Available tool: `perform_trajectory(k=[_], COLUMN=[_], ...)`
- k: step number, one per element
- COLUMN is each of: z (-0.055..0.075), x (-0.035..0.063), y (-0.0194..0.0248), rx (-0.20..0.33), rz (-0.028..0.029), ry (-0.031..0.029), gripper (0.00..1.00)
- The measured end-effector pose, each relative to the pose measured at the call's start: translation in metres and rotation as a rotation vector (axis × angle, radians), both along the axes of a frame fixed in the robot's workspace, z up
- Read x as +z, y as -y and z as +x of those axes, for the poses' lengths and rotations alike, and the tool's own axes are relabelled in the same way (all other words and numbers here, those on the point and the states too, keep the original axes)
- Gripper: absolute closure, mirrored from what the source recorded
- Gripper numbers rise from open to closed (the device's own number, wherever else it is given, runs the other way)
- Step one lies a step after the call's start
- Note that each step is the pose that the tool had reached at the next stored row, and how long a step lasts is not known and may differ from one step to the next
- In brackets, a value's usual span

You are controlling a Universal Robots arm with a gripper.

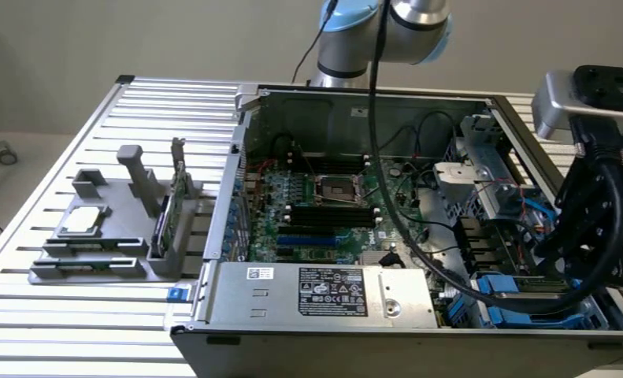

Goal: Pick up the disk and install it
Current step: 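Insert the first disk wire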

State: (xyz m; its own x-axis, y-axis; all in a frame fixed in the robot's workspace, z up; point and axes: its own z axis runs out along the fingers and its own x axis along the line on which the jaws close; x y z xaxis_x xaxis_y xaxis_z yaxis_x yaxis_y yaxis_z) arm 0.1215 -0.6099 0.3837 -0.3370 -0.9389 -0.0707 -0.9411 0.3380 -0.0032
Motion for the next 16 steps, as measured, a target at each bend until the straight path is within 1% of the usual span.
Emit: perform_trajectory(k=[16], z=[0.0000], x=[0.0000], y=[0.0000], rx=[-0.259], rz=[0.0010], ry=[0.0000], gripper=[0.72])
